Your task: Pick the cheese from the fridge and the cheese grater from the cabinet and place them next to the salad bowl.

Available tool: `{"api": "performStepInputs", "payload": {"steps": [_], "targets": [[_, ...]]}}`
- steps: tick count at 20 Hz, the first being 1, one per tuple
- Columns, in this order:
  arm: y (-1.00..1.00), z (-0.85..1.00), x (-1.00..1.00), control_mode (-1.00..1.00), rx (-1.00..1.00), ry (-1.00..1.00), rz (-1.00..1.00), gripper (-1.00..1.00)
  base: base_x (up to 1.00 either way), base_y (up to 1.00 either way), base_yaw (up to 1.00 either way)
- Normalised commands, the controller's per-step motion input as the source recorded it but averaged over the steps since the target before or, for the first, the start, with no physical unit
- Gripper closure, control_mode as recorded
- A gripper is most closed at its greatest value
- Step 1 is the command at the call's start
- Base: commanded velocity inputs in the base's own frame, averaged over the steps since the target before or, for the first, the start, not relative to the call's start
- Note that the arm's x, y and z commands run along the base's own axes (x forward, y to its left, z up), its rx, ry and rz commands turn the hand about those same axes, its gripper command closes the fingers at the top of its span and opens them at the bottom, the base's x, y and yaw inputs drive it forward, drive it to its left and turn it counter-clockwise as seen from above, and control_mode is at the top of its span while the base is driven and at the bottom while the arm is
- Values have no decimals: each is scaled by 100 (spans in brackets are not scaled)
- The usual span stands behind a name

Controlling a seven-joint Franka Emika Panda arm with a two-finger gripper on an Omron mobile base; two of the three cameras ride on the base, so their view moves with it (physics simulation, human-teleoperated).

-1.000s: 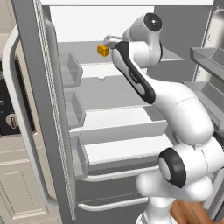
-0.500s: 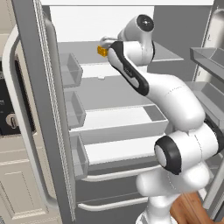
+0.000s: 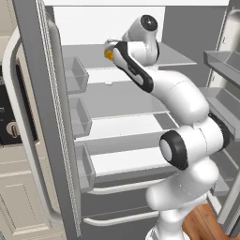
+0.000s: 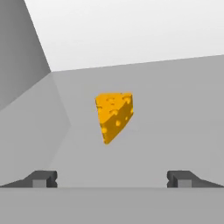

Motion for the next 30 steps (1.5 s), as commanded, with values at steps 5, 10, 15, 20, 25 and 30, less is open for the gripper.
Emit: {"api": "performStepInputs", "payload": {"steps": [5, 10, 15, 20, 25, 30], "targets": [[11, 0, 43, -100, -2, 2, 0, -100, 0, 0, 0], [16, -2, 34, -100, -7, 6, 0, -100, 0, 0, 0], [19, -8, 36, -100, -7, 4, 0, -100, 0, 0, 0], [8, -7, 25, -100, -7, 4, 0, -100, 0, 0, 0], [1, -16, 13, -100, -8, 5, 0, -100, 0, 0, 0], [0, -16, 14, -100, -4, 3, 0, -100, 0, 0, 0]]}}
